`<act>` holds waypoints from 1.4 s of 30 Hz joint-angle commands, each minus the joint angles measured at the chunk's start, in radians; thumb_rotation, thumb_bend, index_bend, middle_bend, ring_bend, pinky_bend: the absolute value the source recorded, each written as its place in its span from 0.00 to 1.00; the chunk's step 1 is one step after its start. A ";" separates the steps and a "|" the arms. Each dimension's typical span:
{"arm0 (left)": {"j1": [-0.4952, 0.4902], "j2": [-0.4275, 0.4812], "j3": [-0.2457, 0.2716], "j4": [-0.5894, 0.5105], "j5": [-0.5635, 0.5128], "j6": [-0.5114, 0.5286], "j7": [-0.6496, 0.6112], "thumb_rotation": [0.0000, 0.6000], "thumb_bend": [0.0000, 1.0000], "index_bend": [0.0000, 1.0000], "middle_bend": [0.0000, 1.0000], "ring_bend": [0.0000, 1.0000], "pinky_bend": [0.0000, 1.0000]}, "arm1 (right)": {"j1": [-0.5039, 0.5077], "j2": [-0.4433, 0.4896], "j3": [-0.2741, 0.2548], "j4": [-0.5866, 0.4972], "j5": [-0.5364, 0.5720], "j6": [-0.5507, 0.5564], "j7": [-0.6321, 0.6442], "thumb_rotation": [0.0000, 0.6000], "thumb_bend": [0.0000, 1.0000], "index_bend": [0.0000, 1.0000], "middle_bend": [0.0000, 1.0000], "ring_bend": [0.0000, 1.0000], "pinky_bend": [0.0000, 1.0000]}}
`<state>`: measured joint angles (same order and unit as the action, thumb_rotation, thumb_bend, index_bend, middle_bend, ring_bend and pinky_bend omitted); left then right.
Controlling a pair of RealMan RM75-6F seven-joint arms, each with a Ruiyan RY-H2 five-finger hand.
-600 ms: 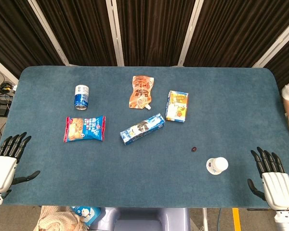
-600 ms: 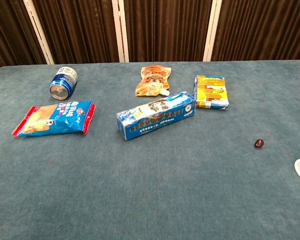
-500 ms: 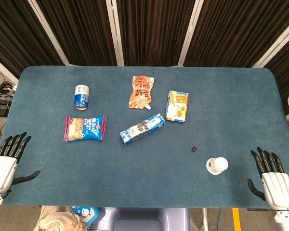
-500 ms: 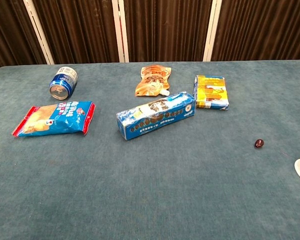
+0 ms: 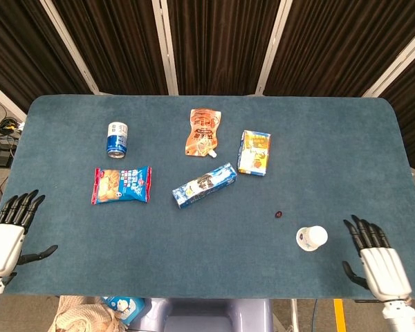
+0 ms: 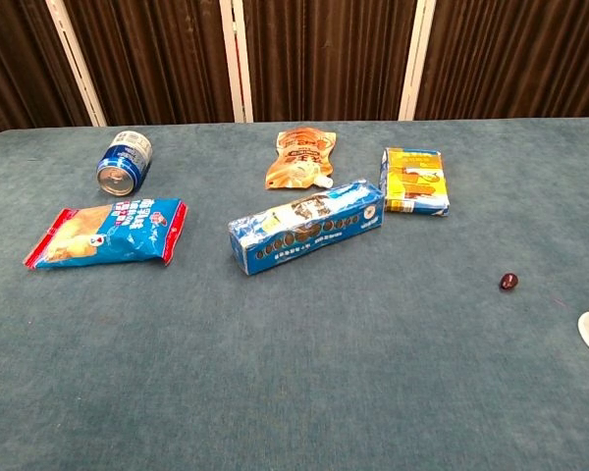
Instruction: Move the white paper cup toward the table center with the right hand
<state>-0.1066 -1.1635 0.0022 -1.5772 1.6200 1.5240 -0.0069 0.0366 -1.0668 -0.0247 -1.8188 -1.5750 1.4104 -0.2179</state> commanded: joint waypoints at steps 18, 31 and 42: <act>-0.004 0.000 0.006 -0.006 0.006 -0.009 0.006 1.00 0.00 0.00 0.00 0.00 0.00 | 0.111 -0.089 0.031 -0.060 0.203 -0.189 -0.235 1.00 0.37 0.00 0.00 0.09 0.20; -0.006 0.000 0.007 -0.007 0.005 -0.013 0.006 1.00 0.00 0.00 0.00 0.00 0.00 | 0.149 -0.140 0.042 -0.016 0.322 -0.225 -0.312 1.00 0.37 0.05 0.05 0.14 0.24; -0.007 0.000 0.006 -0.007 0.003 -0.014 0.007 1.00 0.00 0.00 0.00 0.00 0.00 | 0.180 -0.191 0.055 0.009 0.356 -0.225 -0.341 1.00 0.48 0.38 0.29 0.36 0.39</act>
<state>-0.1134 -1.1640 0.0086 -1.5845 1.6228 1.5098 -0.0002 0.2143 -1.2554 0.0292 -1.8115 -1.2205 1.1846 -0.5573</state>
